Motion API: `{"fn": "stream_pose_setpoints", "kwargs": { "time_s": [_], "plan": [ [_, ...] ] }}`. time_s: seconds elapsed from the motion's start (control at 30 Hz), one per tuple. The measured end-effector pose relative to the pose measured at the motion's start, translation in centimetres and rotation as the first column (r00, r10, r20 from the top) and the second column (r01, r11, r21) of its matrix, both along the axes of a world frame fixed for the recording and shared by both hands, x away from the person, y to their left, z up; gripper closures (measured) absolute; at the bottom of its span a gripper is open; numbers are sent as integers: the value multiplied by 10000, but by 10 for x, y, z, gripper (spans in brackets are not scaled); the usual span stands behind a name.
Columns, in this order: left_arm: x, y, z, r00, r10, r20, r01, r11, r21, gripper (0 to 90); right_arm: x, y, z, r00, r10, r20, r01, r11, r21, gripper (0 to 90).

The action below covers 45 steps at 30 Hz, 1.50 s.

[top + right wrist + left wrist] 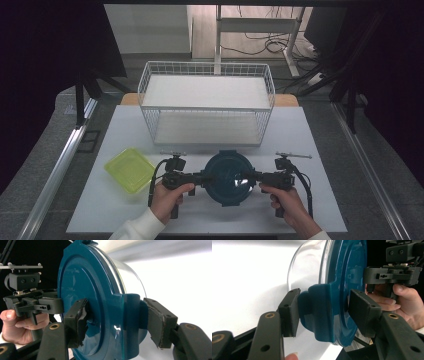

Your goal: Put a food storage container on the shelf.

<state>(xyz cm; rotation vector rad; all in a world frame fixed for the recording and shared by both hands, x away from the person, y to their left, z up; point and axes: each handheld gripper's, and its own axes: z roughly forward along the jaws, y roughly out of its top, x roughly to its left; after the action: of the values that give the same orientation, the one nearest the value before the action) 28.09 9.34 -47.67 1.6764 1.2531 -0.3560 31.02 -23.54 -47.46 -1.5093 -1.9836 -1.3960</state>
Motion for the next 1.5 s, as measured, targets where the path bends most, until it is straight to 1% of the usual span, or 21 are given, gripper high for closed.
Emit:
{"fn": "stream_pose_setpoints", "kwargs": {
  "time_s": [0.03, 0.13, 0.2, 0.3, 0.5, 0.63, 0.7, 0.8, 0.83, 0.87, 0.9, 0.93, 0.97, 1.0, 1.03, 1.07, 1.1, 1.13, 1.17, 1.23, 1.5],
  "plan": [
    [0, 1, 1, 10000, 14, 21, -13, 10000, -29, 445, 0, 3, 4, 9998, 20, 188, -19, 10000, -56, 384],
    [0, 4, 4, 9999, 19, 113, -19, 10000, -64, 445, 0, 5, 8, 9996, 3, 277, -1, 10000, -92, 382],
    [0, 6, 8, 9998, 36, 212, -34, 9999, -109, 446, -1, 8, 13, 9987, -16, 515, 22, 9999, -124, 382],
    [1, 8, 14, 9991, 3, 416, 0, 10000, -71, 447, 0, 9, 18, 9980, 28, 639, -21, 9999, -109, 382],
    [4, 10, 19, 9989, 26, 458, -15, 9997, -235, 450, 2, 11, 27, 9968, 11, 804, 5, 9998, -195, 382],
    [7, 13, 25, 9987, 17, 518, -2, 9996, -292, 453, 6, 14, 37, 9944, -15, 1053, 42, 9997, -253, 380],
    [10, 15, 31, 9982, -10, 605, 28, 9996, -292, 454, 8, 16, 41, 9938, -11, 1113, 38, 9997, -240, 380],
    [12, 18, 36, 9979, -2, 651, 23, 9995, -328, 455, 10, 18, 45, 9926, -4, 1215, 32, 9997, -231, 380],
    [15, 20, 41, 9974, 7, 727, 19, 9994, -354, 456, 11, 20, 51, 9912, -49, 1326, 80, 9997, -230, 380],
    [15, 20, 41, 9974, 7, 727, 19, 9994, -354, 456, 11, 20, 51, 9912, -49, 1326, 80, 9997, -230, 380],
    [17, 22, 47, 9965, 24, 835, 8, 9993, -375, 456, 13, 22, 57, 9901, -101, 1403, 129, 9997, -192, 379],
    [17, 22, 47, 9965, 24, 835, 8, 9993, -375, 457, 13, 22, 57, 9901, -101, 1403, 129, 9997, -192, 379],
    [20, 23, 53, 9953, 48, 970, -7, 9991, -418, 457, 16, 24, 63, 9884, -117, 1515, 148, 9997, -196, 379],
    [20, 23, 53, 9953, 48, 970, -7, 9991, -418, 458, 16, 24, 63, 9884, -117, 1515, 148, 9997, -196, 379],
    [21, 26, 59, 9942, 117, 1072, -61, 9986, -529, 461, 18, 25, 70, 9875, -115, 1571, 143, 9998, -167, 379],
    [21, 26, 59, 9942, 117, 1072, -61, 9986, -529, 463, 18, 25, 70, 9875, -115, 1571, 143, 9998, -167, 379],
    [22, 28, 62, 9935, 107, 1136, -43, 9984, -559, 465, 20, 27, 76, 9854, -96, 1702, 123, 9998, -144, 379],
    [23, 29, 65, 9929, 92, 1190, -26, 9985, -551, 465, 20, 27, 76, 9854, -96, 1702, 123, 9998, -144, 379],
    [24, 31, 69, 9922, 106, 1243, -34, 9983, -581, 467, 22, 30, 83, 9831, -107, 1829, 132, 9998, -120, 379],
    [26, 33, 75, 9913, 122, 1311, -48, 9984, -571, 468, 24, 31, 87, 9818, -47, 1900, 72, 9999, -127, 379],
    [29, 37, 86, 9897, 256, 1406, -174, 9981, -594, 468, 30, 36, 99, 9785, -28, 2061, 39, 10000, -50, 378]
  ]
}}
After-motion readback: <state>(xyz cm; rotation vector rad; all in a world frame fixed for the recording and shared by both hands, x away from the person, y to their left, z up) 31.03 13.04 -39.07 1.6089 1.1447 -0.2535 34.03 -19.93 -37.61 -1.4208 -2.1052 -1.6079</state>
